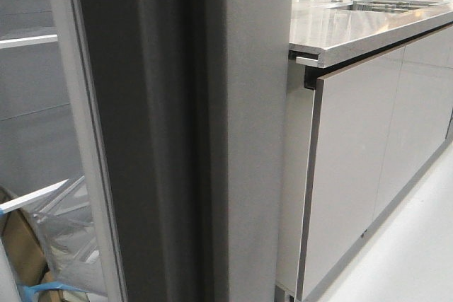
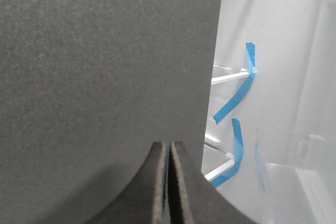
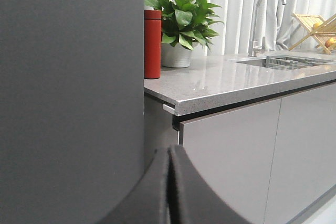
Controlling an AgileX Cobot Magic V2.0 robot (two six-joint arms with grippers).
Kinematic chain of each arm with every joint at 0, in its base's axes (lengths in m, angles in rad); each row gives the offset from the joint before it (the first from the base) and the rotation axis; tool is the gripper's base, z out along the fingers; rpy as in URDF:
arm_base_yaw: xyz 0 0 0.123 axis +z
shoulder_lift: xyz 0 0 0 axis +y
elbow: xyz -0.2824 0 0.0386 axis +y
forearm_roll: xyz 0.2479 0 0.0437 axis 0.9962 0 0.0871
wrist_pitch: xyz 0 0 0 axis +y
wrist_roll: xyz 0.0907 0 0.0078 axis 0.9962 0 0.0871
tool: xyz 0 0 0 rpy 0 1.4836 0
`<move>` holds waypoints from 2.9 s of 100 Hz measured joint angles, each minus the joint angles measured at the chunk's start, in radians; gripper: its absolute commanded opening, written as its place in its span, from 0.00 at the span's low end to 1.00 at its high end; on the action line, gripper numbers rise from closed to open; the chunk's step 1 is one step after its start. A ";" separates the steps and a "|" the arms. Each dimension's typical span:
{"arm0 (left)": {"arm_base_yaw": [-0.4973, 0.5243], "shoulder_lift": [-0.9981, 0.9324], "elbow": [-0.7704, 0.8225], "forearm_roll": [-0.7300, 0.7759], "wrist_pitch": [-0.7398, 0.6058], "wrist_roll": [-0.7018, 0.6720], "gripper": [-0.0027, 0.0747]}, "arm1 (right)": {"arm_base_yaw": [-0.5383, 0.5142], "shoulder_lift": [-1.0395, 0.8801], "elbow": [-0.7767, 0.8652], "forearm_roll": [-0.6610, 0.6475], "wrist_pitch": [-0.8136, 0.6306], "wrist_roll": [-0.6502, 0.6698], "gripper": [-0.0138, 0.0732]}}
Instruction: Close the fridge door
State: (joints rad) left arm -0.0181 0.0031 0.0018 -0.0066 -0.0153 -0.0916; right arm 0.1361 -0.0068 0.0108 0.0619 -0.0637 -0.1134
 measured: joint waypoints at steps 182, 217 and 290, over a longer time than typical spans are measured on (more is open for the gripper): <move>0.000 0.000 0.000 0.000 0.000 0.000 0.01 | 0.229 0.682 -0.937 0.157 0.195 0.047 0.07; 0.000 0.000 0.000 0.000 0.000 0.000 0.01 | 0.269 0.740 -1.003 0.238 0.280 0.047 0.07; 0.000 0.000 0.000 0.000 0.000 0.000 0.01 | 0.510 0.989 -1.242 0.244 0.385 0.047 0.07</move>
State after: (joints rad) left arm -0.0181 0.0031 0.0018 -0.0066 -0.0153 -0.0916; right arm 0.6463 0.9819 -1.2316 0.3061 0.3215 -0.0660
